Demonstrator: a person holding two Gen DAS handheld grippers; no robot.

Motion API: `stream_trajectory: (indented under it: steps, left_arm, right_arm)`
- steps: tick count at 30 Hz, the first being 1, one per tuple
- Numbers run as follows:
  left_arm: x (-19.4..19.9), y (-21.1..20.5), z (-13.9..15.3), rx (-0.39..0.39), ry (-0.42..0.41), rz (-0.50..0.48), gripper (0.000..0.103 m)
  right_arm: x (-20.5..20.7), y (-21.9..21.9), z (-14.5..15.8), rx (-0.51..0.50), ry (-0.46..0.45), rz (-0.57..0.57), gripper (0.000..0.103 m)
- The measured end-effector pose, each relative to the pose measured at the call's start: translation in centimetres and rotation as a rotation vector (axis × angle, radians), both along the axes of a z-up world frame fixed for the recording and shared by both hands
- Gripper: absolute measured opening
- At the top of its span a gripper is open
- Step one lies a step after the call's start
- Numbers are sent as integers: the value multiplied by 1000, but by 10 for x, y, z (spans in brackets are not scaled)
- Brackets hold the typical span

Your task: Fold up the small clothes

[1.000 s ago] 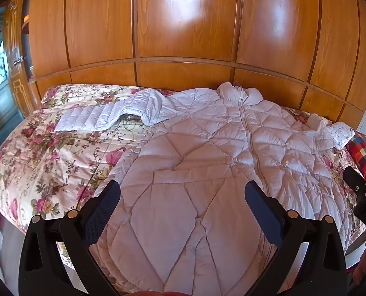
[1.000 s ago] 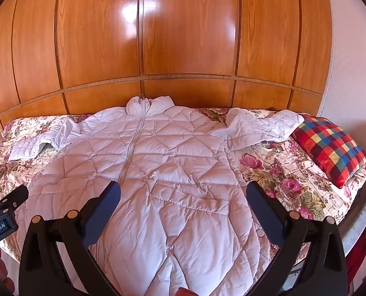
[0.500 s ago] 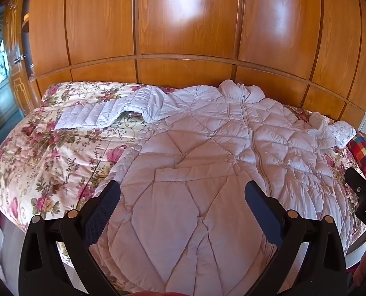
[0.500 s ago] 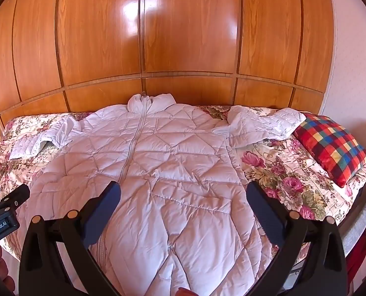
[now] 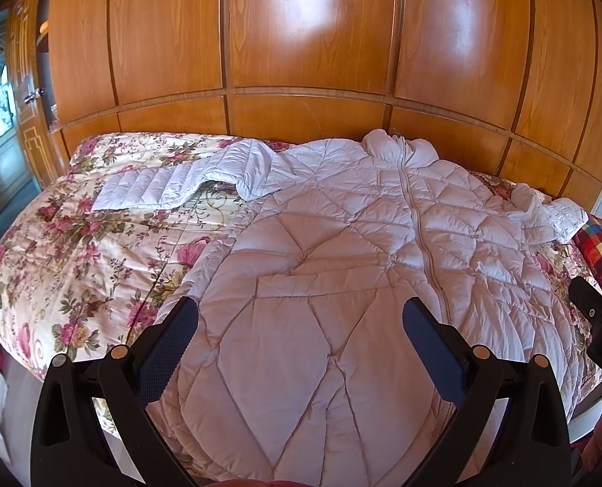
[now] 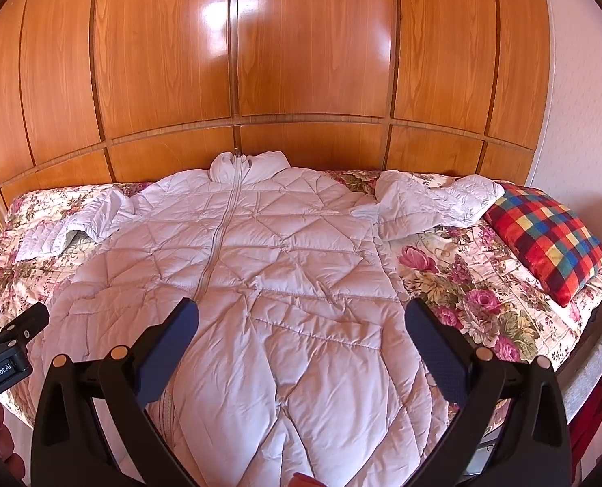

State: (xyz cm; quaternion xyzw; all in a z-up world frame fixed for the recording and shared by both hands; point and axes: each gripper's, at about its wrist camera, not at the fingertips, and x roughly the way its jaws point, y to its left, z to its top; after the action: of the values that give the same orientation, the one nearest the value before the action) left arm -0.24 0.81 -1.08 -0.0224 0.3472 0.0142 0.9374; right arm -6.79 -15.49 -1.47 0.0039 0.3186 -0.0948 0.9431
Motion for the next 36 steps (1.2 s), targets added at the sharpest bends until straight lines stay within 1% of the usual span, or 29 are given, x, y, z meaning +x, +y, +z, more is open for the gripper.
stream_trajectory:
  steps: [1, 2, 3, 9, 10, 15, 16, 24, 25, 36]
  left_arm:
    - [1, 0, 0, 1, 0, 0, 100]
    - [2, -1, 0, 3, 0, 2, 100]
    - [1, -1, 0, 2, 0, 2, 100]
    - [-1, 1, -2, 0, 4, 1, 100]
    - [-2, 2, -3, 1, 4, 1, 100]
    - [-11, 8, -5, 0, 5, 2, 100]
    - [2, 0, -4, 0, 11, 4, 100]
    - [-5, 4, -9, -6, 14, 6, 100]
    - [4, -1, -4, -3, 21, 6, 100]
    - [5, -1, -3, -2, 23, 9, 100]
  right_arm:
    - [0, 1, -1, -1, 1, 1, 101]
    - [4, -4, 6, 0, 1, -1, 101]
    - [5, -4, 6, 1, 2, -1, 101]
    - [-4, -4, 2, 3, 7, 1, 101]
    - [7, -4, 4, 5, 17, 0, 101]
    - [2, -5, 3, 12, 16, -4, 101]
    - [1, -5, 2, 11, 17, -3, 101]
    - [4, -6, 3, 12, 23, 0, 101]
    - [3, -7, 4, 15, 20, -2, 101]
    - [7, -6, 2, 13, 33, 4, 101]
